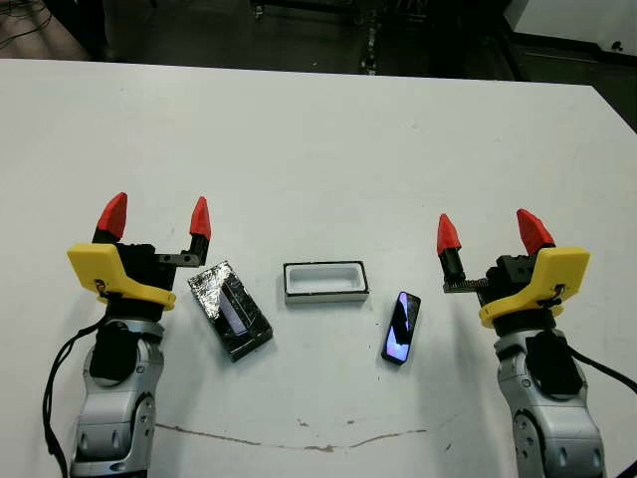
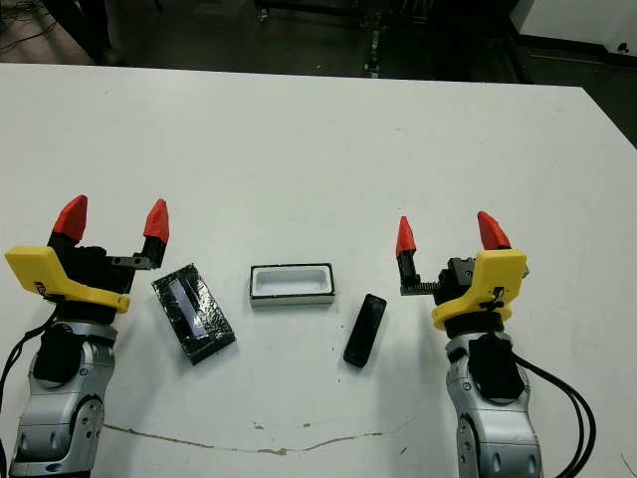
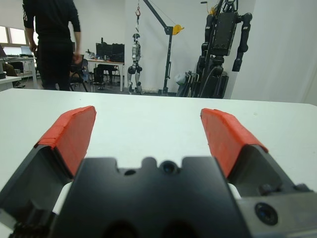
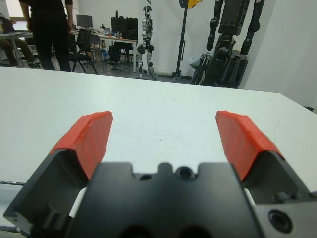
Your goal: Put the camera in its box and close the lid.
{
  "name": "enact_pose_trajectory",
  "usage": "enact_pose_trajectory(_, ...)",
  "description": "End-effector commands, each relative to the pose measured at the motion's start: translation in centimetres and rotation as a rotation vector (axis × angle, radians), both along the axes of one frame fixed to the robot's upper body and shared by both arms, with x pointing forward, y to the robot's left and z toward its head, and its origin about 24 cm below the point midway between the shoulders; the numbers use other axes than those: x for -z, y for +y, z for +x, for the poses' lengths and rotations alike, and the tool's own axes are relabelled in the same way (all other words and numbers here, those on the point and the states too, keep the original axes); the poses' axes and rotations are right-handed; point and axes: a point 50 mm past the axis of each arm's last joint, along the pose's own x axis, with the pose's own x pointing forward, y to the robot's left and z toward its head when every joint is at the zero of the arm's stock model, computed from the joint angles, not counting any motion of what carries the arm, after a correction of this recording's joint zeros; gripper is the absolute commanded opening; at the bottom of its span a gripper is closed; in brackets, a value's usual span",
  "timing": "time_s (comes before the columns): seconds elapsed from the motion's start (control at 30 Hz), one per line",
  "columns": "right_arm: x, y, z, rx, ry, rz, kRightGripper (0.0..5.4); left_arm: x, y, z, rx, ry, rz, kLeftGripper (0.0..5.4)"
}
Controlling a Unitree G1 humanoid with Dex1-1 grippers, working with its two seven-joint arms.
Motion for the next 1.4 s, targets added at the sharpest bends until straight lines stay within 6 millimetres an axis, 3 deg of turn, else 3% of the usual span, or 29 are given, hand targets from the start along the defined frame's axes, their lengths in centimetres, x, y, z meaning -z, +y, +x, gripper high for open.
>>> enact_pose_trajectory(0.03, 0.0, -0.1, 0.0, 0.005, -0.003, 0.009, 5.40, 0.3, 0.1, -0.1, 0.008, 0.021, 0.023, 5.39)
enact_pose_trajectory(0.33, 0.4, -0.2, -0.1, -0.004, 0.015, 0.013, 5.40, 0.5, 0.0, -0.1, 0.012, 0.028, 0.025, 5.39)
enact_pose_trajectory(0.77, -0.9, -0.9, 0.2, -0.089, -0.016, -0.028, 5.40, 0.5, 0.0, -0.1, 0.016, 0.033, 0.022, 5.39)
enact_pose_trajectory(1.07, -5.9, -4.2, 2.3, -0.427, 0.017, -0.204, 5.40, 0.4, -0.2, -0.1, 0.024, 0.032, 0.009, 5.39)
enact_pose_trajectory(1.2, -8.7, -5.4, 3.6, -0.621, 0.075, -0.412, 5.40, 0.4, -0.3, 0.0, 0.024, 0.034, 0.014, 5.39)
enact_pose_trajectory(1.4, -10.0, -4.6, 4.7, -0.807, 0.091, -0.700, 5.40, 0.3, -0.2, 0.0, 0.016, 0.035, 0.028, 5.39)
